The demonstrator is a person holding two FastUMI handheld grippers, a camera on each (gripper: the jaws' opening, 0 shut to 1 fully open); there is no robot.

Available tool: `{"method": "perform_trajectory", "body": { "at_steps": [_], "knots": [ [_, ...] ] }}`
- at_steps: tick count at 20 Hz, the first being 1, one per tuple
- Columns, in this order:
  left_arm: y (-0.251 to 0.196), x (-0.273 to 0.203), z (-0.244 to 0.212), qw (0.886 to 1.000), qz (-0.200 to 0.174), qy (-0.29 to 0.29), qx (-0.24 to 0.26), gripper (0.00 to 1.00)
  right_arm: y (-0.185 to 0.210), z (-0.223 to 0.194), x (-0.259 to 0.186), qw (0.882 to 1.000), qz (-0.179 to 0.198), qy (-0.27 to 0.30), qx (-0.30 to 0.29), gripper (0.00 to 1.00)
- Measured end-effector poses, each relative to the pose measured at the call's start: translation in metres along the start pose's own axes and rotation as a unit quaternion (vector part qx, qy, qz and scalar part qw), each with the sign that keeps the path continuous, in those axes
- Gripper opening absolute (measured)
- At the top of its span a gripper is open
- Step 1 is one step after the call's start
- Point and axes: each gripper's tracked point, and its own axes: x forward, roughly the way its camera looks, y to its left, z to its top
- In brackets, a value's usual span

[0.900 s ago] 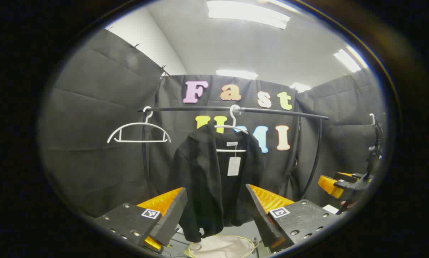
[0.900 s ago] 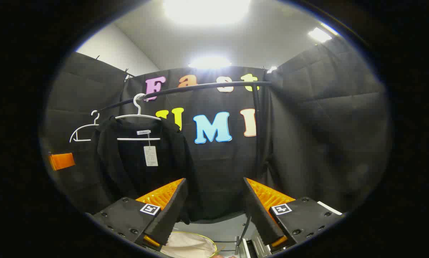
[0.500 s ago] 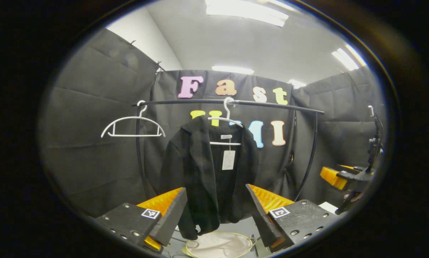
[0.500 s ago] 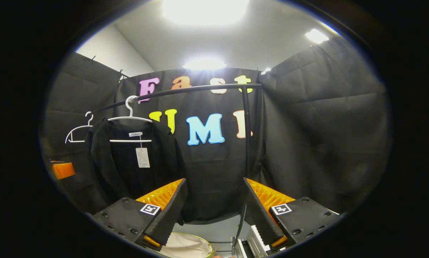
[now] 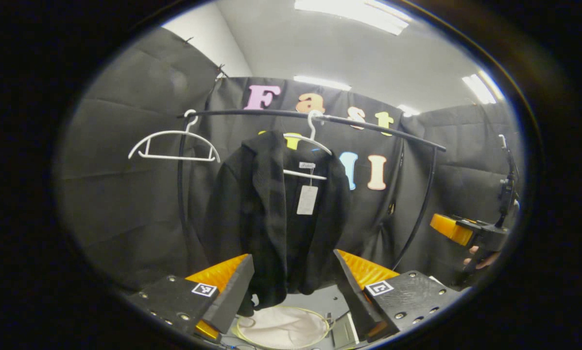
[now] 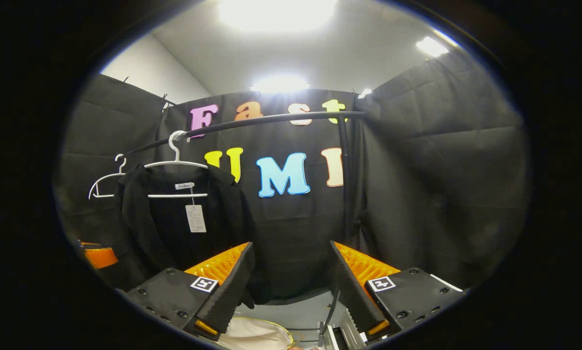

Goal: Grasp the clothes on the hanger with both hands and then place them into the laundry hamper below.

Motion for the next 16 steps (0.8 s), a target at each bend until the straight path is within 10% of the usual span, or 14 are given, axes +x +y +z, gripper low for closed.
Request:
{"method": "perform_trajectory", "body": {
  "at_steps": [16],
  "knots": [
    [0.028,0.084,0.058,0.990,0.140,-0.023,-0.006,0.94,0.123,-0.008,0.152,0.981,0.188,0.039,0.039,0.96]
  ]
}}
